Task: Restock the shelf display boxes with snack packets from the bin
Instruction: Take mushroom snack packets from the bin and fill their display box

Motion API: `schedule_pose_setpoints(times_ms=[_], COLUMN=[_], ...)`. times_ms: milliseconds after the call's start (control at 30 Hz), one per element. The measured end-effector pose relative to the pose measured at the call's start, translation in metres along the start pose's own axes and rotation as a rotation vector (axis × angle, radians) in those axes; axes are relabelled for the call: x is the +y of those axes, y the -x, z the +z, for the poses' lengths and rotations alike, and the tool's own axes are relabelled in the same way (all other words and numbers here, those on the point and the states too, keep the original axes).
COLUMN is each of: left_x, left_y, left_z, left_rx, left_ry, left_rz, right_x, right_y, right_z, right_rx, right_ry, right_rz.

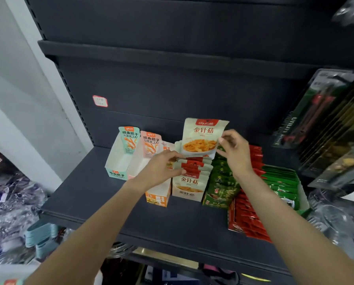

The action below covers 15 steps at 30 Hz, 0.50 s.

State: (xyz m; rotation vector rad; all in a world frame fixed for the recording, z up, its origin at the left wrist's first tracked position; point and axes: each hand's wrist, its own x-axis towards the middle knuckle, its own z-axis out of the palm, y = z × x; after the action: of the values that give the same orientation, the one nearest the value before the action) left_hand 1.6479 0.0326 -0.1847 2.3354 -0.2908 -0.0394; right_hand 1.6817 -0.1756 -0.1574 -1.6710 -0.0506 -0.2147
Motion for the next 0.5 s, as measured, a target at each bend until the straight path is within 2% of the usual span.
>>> schedule_pose_setpoints(times_ms=[167,267,367,500], left_x=[0.0,0.003,0.005,0.005], left_y=[-0.001,-0.001,-0.001,-0.001], left_z=[0.002,0.003,0.005,0.005], left_rx=[0.075,0.121,0.121,0.116], left_ry=[0.108,0.176,0.214,0.211], left_rz=[-0.065,-0.122,-0.133,-0.152], right_x=[0.024,0.03,0.028,0.018], right_y=[0.003,0.001,-0.003,-0.002], right_z=[0.0,-0.001,-0.002,-0.002], right_rx=[-0.021,-0.087,-0.121,-0.075], right_ry=[0.116,0.278,0.516,0.542], right_rz=[0.049,0.055,-0.044,-0.195])
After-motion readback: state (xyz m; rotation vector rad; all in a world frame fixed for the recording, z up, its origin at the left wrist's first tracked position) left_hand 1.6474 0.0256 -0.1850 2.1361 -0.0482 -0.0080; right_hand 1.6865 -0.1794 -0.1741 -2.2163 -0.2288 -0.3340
